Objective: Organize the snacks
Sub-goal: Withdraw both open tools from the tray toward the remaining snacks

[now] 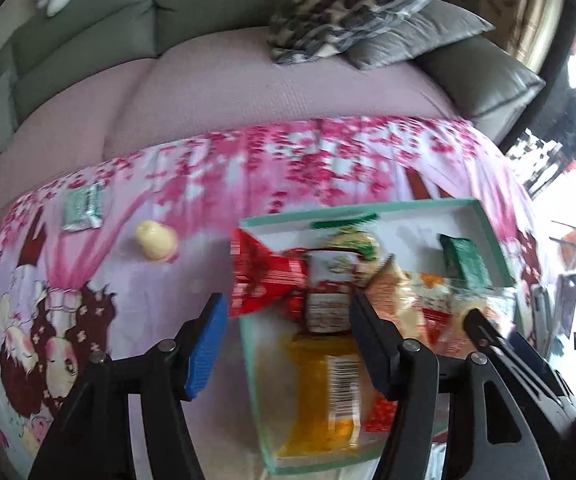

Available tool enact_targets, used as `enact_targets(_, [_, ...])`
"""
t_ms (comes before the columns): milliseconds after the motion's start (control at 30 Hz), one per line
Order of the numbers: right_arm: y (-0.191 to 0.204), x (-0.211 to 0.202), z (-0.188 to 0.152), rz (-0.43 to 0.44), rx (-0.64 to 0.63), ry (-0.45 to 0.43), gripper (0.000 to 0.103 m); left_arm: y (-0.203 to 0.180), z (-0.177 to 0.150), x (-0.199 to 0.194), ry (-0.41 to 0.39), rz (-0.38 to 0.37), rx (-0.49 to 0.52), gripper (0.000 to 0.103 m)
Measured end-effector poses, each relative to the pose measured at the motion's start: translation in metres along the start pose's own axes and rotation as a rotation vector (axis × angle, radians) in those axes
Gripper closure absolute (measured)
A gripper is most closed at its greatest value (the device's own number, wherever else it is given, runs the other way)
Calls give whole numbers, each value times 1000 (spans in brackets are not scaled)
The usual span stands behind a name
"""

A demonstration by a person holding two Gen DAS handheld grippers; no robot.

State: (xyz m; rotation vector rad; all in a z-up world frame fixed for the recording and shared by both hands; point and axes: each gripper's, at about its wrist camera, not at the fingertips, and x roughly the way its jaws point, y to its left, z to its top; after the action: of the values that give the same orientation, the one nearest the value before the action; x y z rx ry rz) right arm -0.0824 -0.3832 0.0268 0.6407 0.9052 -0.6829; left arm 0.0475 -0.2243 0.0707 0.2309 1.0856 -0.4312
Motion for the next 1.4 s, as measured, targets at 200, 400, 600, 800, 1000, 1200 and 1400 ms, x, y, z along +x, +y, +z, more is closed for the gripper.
enact_targets(200, [12,-2,-1,16,-36,-15,7,34,-6,7,9,66,-66,27])
enact_targets(400, [27,-4,-3,28,-79,-24,3,73,-13,14,32,131,-134,27])
enact_targets(600, [51,-19,-7,72,-129,-83,0,109,-19,11,28,193,-193,25])
enact_targets(800, [87,-32,-19,147,-212,-109,0,146,-29,6,24,246,-248,23])
enact_targets(1000, [134,-33,-42,190,-335,-76,0,180,-49,9,54,289,-302,23])
enact_targets(1200, [180,-33,-72,276,-449,-24,0,215,-66,14,89,322,-359,23])
enact_targets(1400, [211,-28,-97,281,-534,-2,0,241,-68,13,96,315,-387,23])
